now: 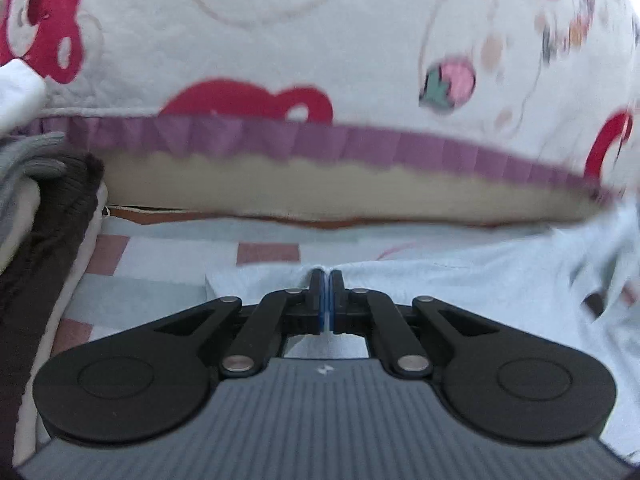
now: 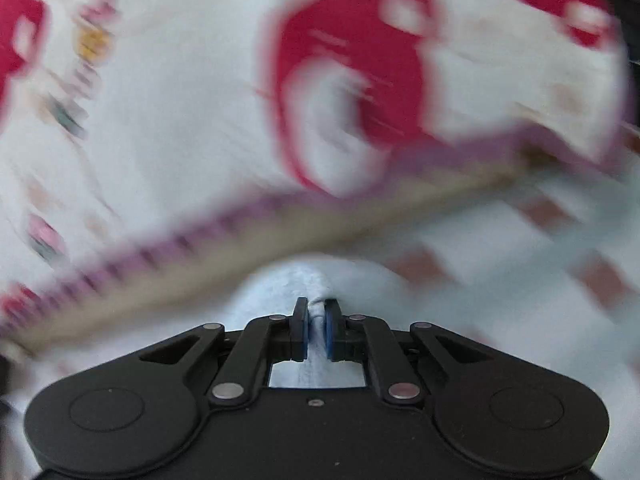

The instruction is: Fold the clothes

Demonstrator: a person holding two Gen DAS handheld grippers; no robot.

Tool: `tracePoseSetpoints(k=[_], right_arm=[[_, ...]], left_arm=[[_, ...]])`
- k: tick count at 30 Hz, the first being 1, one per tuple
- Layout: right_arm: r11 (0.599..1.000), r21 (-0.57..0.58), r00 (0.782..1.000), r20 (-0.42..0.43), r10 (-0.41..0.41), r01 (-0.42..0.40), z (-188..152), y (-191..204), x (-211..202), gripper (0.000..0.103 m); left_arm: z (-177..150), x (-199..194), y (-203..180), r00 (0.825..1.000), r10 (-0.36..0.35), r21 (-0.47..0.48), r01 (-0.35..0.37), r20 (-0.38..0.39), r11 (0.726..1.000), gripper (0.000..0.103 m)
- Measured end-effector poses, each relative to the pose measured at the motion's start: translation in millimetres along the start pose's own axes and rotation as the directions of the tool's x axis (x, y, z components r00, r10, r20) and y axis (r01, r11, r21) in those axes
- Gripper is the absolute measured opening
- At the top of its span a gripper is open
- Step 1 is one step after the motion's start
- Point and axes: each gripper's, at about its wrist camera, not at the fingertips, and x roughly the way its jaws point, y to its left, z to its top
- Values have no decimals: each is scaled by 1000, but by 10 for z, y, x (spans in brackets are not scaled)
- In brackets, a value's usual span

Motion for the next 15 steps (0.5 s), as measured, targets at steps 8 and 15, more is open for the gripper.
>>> tracePoseSetpoints(k=[8, 15], right_arm=[[995, 19, 955, -284, -87, 96, -734, -329, -107, 31], [906, 423, 994, -107, 17, 30, -664, -835, -170, 54]], left_arm=[[1, -152, 146, 998, -59, -143, 55, -23, 988, 1], [-68, -185, 127, 1000, 7, -114, -9, -21, 993, 1]])
